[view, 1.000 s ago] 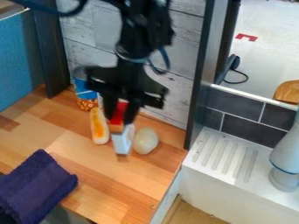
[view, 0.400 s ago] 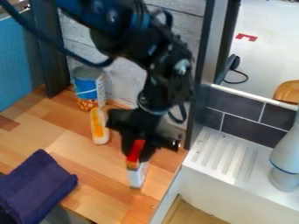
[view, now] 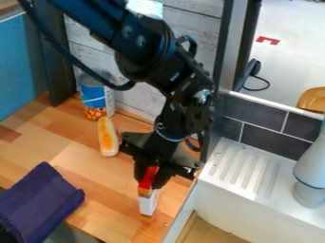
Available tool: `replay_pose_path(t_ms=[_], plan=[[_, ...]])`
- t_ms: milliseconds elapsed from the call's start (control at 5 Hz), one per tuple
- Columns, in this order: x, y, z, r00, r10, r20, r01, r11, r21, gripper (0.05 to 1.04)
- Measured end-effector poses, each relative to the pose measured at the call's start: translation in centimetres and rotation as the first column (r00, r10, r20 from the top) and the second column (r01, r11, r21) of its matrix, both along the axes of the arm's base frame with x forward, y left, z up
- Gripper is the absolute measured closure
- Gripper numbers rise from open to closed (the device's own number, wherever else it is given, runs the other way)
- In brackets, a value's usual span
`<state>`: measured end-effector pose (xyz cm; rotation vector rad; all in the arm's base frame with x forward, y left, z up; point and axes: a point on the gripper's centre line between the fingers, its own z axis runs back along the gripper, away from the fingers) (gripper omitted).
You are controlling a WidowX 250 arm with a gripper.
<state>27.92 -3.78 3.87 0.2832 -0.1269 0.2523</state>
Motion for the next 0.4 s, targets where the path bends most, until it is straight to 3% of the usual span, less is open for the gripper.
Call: replay_pose_path(t_ms=[200,400], plan=[[0.26,-0.04,-0.24,1.0,0.0,0.0,0.0,1.0,0.002,0.75],[0.4,-0.11,-0.23,1.0,-0.01,0.003,0.01,1.0,0.0,0.688]])
